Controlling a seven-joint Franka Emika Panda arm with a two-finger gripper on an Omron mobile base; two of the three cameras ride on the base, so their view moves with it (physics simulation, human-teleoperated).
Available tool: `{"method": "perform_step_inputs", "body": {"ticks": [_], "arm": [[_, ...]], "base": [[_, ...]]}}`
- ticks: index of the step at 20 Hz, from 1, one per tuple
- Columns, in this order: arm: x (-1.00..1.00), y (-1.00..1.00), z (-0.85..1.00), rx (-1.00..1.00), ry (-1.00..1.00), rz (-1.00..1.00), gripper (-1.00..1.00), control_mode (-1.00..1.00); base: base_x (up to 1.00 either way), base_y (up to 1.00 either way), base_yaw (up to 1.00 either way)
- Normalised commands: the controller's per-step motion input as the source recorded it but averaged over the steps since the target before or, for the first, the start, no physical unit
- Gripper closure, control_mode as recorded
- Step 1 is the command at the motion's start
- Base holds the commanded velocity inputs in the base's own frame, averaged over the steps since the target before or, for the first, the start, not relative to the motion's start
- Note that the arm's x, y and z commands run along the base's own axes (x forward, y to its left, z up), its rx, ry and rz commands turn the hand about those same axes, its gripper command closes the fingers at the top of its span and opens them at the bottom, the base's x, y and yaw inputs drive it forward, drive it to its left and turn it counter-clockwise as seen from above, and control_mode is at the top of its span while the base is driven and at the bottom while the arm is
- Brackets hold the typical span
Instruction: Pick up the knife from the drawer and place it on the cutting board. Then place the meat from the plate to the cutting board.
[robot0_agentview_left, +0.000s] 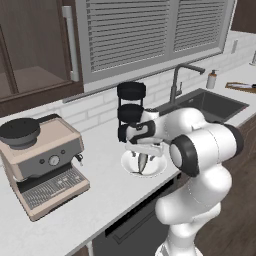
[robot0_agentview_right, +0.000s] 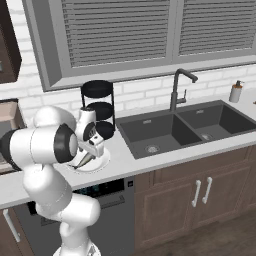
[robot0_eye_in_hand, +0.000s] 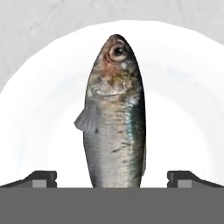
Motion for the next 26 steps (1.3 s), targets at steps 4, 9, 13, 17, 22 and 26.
{"method": "perform_step_inputs", "body": {"ticks": [4, 9, 13, 17, 22, 26], "arm": [[0.04, 0.0, -0.2, -0.05, 0.05, 0.0, -1.0, -1.0], [0.01, 0.0, -0.4, -0.05, 0.05, 0.0, -1.0, -1.0], [0.0, 0.0, -0.28, 0.0, 0.0, 0.0, -1.0, -1.0], [0.0, 0.0, -0.03, 0.0, 0.0, 0.0, 1.0, -1.0], [-0.1, 0.0, 0.01, 0.0, 0.0, -0.01, 1.0, -1.0], [-0.36, -0.02, 0.68, 0.0, -0.12, -0.08, 1.0, -1.0]], "base": [[0.0, 0.0, 0.0], [0.0, 0.0, 0.0], [0.0, 0.0, 0.0], [0.0, 0.0, 0.0], [0.0, 0.0, 0.0], [0.0, 0.0, 0.0]]}}
